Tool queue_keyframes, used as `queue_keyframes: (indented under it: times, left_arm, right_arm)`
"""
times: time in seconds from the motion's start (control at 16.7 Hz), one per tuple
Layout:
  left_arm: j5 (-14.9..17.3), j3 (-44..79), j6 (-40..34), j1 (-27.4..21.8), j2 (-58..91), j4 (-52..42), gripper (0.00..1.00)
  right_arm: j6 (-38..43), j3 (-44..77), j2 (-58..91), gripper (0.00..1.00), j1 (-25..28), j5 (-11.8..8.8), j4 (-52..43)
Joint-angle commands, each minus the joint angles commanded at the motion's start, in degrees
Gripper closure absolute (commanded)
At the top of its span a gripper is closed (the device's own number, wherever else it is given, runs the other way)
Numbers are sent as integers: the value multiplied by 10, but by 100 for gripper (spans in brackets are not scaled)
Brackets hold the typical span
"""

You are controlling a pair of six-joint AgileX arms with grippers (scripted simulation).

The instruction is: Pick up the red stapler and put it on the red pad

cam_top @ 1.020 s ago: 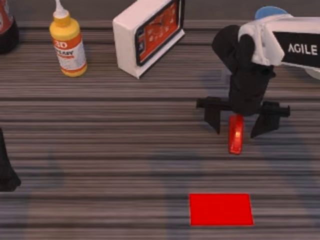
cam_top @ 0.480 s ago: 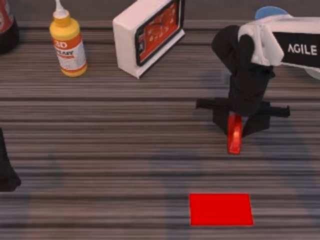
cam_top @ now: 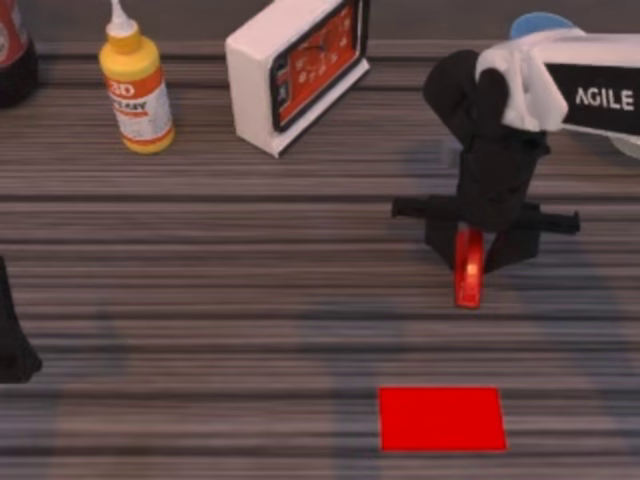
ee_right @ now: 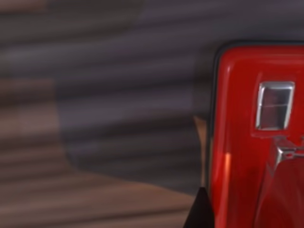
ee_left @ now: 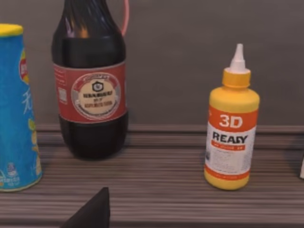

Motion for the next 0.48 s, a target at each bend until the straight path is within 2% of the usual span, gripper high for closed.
queue_keyframes:
  times: [0.18,0.48]
  left_arm:
    - [0,0,0,0,0,0,0]
    - [0,0,0,0,0,0,0]
  right_arm:
    - [4,36,-8,100,-2,0,-41]
    - [0,130,-36,100,3,0,-174]
